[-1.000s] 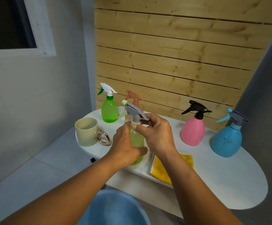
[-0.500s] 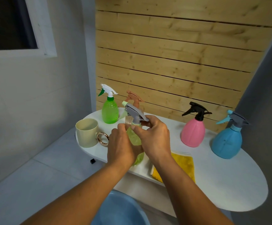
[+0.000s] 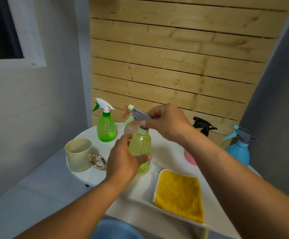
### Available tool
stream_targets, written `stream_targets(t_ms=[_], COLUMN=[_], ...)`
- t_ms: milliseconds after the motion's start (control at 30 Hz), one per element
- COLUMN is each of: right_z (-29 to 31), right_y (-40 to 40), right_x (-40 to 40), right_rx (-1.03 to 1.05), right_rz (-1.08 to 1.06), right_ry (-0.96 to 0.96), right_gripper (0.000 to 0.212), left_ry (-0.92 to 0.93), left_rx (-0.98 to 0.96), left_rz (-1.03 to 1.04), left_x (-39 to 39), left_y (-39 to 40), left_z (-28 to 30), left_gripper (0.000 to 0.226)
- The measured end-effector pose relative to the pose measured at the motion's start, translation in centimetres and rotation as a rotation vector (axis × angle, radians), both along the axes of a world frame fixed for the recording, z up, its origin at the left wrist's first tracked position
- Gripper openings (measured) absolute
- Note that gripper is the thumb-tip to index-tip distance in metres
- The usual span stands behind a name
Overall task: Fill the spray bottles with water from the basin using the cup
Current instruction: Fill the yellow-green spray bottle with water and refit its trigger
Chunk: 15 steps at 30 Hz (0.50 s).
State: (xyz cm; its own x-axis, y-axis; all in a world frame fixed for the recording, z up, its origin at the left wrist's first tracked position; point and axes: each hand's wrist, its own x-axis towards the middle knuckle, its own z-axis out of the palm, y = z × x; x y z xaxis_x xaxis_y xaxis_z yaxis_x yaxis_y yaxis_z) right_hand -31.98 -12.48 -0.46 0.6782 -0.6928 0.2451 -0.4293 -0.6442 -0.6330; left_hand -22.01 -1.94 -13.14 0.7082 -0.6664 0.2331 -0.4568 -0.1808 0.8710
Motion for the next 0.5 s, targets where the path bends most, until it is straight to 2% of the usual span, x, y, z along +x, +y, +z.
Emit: stream_targets(t_ms=[100,233,267,367,500], right_z=[2.6,3.9,3.9,3.3,1.3], right_y=[-2.9,-7.2,-8.2,-10.7,-13.6], right_x=[-0.1,0.1,0.2,0.2,0.3], right_rx=[-0.060,-0.091,-0.095,-0.082,-0.084], right_rz=[-0.015,-0.043,-0.049,-0.064,-0.093], right_ry=[0.019,0.066,0.078,0.128,0.141], right_gripper=[0.016,0.016,0.015,0.014,0.015], left_ry=[0.016,0.118,0.156,0.205,0.231], left_rx=[-0.045,-0.004,0.021,0.053,-0.032], left_rz=[-0.082,-0.139,-0.147,-0.224,-0.304], left_x=[0.3,-0.7,-1.1,-2.2,-2.3], left_y=[-3.5,-6.8,-7.4,-8.8,-10.6], left_z=[0.9,-0.5,-1.1,-3.2,-4.2], left_gripper=[0.079,0.096,0.090,0.045,0.045])
